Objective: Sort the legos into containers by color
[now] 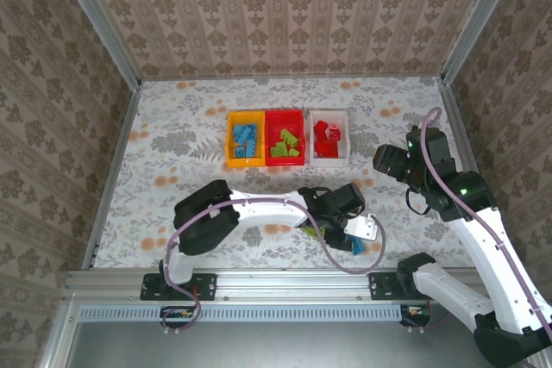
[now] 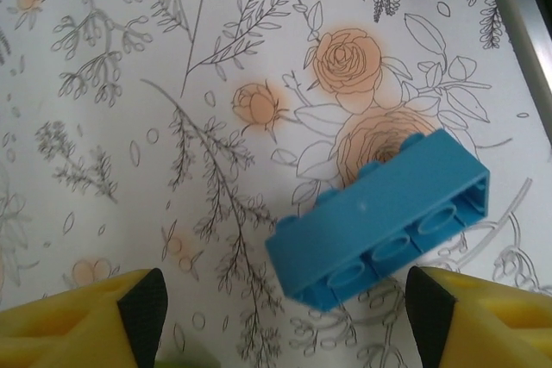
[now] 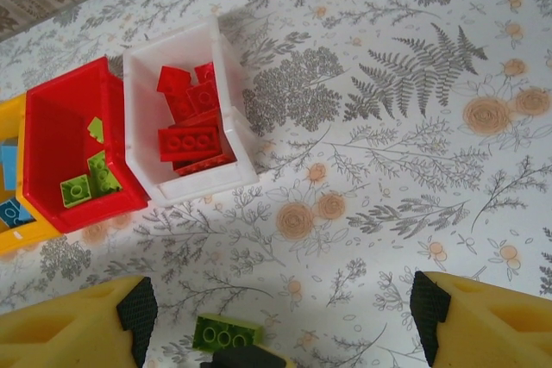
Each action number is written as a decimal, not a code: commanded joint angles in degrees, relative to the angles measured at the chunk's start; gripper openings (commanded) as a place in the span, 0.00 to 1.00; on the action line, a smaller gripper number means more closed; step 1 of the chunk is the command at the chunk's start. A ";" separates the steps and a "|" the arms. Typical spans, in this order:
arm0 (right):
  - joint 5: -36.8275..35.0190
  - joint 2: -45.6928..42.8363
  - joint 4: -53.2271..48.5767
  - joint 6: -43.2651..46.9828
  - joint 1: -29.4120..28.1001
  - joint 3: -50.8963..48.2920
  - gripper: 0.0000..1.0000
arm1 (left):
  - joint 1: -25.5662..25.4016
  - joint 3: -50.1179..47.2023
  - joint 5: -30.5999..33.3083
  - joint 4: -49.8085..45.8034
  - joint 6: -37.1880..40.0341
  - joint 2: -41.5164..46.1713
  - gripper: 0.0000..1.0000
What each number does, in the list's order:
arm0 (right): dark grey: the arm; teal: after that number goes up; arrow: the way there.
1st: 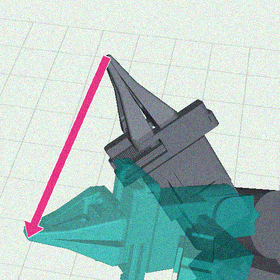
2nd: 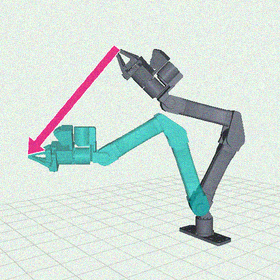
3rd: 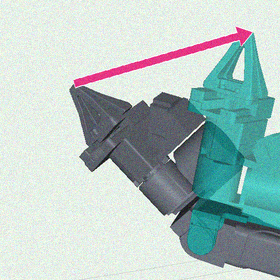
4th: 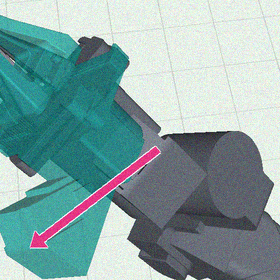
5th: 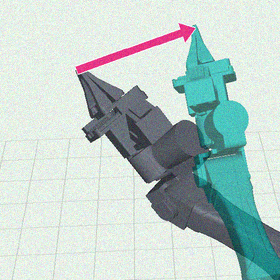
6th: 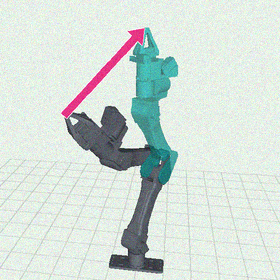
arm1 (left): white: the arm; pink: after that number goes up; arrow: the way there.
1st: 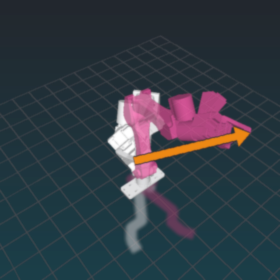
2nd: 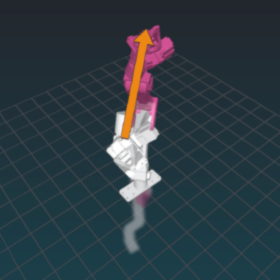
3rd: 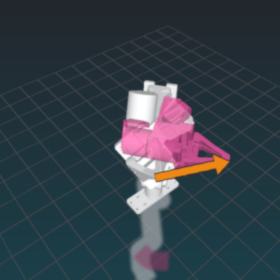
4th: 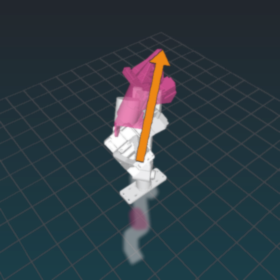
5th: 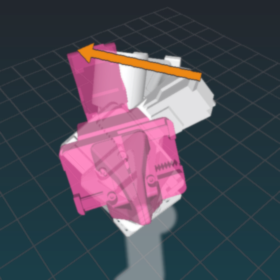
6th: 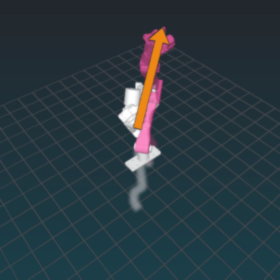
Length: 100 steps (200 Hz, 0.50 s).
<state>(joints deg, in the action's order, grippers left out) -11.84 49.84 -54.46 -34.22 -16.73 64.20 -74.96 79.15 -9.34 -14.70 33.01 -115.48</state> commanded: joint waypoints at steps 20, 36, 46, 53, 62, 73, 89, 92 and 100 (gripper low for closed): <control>4.20 1.34 -1.28 1.99 2.34 1.76 0.81 | -1.46 3.26 -2.30 -0.65 2.02 -2.47 0.76; 5.27 1.87 -0.84 2.11 3.13 1.72 0.81 | -1.51 3.49 -3.03 -1.13 1.70 -2.89 0.76; 5.83 2.19 -0.57 2.14 3.44 1.56 0.81 | -1.51 3.58 -3.24 -1.29 1.30 -3.08 0.76; 6.10 2.41 -0.35 2.14 3.60 1.50 0.81 | -1.51 3.72 -3.53 -1.62 1.06 -3.25 0.76; 6.41 2.60 -0.03 2.07 3.75 1.15 0.81 | -1.51 4.02 -4.26 -2.11 0.80 -3.58 0.75; 6.80 2.86 0.18 1.92 4.04 0.87 0.80 | -1.42 4.57 -5.38 -2.80 0.11 -4.08 0.74; 7.42 2.94 0.72 1.61 4.39 0.41 0.80 | -1.46 4.99 -6.42 -3.65 -0.73 -4.72 0.72; 7.54 3.02 0.75 1.53 4.44 0.40 0.80 | -1.43 5.11 -6.53 -3.98 -0.85 -4.79 0.72; 7.78 3.07 0.91 1.39 4.56 0.35 0.80 | -1.51 5.26 -7.17 -4.61 -1.01 -4.88 0.70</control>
<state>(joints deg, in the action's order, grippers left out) -6.11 52.64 -54.19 -32.99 -12.88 64.45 -76.12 82.48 -12.75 -15.73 33.19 -119.11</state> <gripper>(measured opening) 0.803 0.730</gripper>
